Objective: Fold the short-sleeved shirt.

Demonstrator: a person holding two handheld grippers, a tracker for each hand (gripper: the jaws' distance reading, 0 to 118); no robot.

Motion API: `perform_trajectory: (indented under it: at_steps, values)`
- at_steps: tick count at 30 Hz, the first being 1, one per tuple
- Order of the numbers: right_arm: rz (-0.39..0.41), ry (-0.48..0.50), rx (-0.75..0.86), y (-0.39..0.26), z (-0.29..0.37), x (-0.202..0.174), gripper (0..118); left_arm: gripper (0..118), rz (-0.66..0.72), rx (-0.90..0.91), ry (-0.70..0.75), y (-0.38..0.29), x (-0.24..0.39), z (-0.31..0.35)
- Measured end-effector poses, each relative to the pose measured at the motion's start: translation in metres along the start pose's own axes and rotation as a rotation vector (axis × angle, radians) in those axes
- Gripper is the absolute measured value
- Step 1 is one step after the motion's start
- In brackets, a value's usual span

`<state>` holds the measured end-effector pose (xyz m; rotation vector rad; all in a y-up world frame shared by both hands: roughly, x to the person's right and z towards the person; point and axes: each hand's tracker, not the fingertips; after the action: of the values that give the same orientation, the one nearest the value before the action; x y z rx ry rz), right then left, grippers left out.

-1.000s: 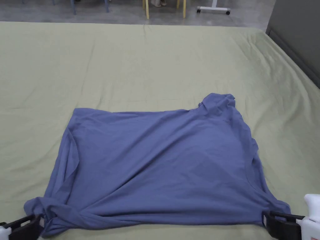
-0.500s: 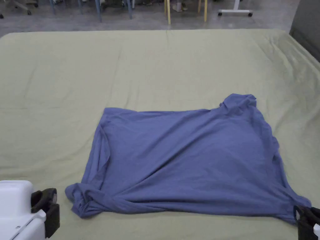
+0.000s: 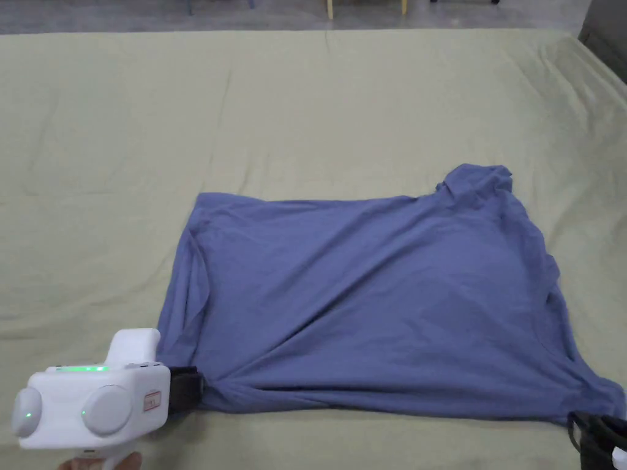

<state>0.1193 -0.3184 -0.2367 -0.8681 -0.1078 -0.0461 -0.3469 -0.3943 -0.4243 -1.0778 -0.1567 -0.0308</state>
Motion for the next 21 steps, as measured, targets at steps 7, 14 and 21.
perform_trajectory:
  at_steps: [7,14,21]
  values:
    - [-0.021,-0.003,-0.059,-0.004,-0.019,0.009,2,11,-0.035,0.124,0.0,0.003,0.015,0.043]
    - [-0.083,-0.075,-0.083,0.002,-0.058,0.043,118,11,-0.005,0.126,-0.015,0.005,0.021,0.055]
    - [-0.232,-0.049,-0.176,0.0,-0.109,0.082,42,11,0.038,0.1,-0.029,0.004,0.021,0.05]
